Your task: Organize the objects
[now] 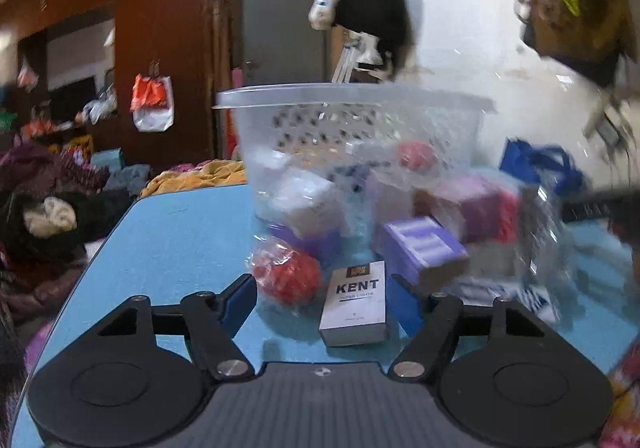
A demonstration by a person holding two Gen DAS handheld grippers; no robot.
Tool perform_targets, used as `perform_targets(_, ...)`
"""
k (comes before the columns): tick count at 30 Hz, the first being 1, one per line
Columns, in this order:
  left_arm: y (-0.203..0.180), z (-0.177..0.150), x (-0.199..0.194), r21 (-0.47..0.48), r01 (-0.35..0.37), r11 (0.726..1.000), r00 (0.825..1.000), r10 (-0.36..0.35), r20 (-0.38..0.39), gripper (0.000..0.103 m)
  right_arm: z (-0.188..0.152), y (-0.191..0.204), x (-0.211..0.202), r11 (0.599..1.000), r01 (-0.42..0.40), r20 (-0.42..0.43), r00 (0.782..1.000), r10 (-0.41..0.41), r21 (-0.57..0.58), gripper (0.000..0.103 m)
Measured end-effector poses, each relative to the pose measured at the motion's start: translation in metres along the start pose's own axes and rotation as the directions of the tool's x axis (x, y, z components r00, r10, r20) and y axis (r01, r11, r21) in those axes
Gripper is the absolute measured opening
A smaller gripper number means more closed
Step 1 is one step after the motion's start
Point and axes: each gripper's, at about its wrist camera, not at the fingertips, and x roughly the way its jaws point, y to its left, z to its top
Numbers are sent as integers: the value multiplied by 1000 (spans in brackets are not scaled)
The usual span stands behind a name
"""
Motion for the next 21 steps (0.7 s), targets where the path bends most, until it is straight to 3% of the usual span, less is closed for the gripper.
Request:
perform_targets(8,24,14,18,-61,-32,998,998,29,-52,76,0,0,0,1000,-2,0,1000,2,2,38)
perform_targets(13,43,16,19,-127,-15,992,999,9,-47,76,0,0,1,1000,-13,1,1000,13,12,38)
perform_targets(18,42,23,34,-112,-11,994,995,0,-100,75,-1,0,1,1000,-20,1,1000,20,13,38)
perform_targets(21,42,24,37,-117,-6,993,994,-8,-112,56,-1,-1,1,1000,-22,1,1000,22,14,38)
